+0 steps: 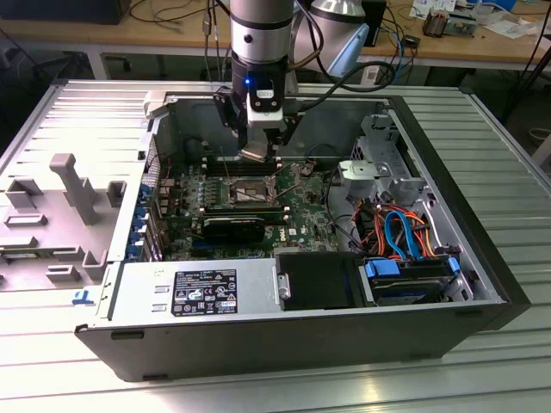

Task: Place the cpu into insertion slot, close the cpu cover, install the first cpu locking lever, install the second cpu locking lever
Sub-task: 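Place the cpu into insertion slot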

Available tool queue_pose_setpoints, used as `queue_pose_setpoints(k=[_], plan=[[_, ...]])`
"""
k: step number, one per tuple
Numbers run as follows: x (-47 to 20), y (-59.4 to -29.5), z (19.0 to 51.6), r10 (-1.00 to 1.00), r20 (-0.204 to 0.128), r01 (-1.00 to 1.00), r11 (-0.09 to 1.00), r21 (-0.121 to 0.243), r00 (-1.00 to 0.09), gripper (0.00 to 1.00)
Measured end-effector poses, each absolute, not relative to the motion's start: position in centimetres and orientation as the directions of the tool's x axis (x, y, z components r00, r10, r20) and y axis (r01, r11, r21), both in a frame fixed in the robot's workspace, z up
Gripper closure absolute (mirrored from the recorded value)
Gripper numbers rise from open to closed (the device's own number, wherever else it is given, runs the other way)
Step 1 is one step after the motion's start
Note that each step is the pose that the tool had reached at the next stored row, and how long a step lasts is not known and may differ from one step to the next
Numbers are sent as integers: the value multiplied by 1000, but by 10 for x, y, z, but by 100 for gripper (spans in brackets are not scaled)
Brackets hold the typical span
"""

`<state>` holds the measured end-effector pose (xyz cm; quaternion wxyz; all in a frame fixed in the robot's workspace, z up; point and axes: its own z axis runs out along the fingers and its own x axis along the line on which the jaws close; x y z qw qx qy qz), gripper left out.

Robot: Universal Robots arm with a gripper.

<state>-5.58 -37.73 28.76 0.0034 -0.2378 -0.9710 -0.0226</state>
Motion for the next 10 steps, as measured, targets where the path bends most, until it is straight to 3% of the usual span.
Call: queue_pose_setpoints(k=[10], plan=[[-56,-377,287,479,17,479,877,42,-878,45]])
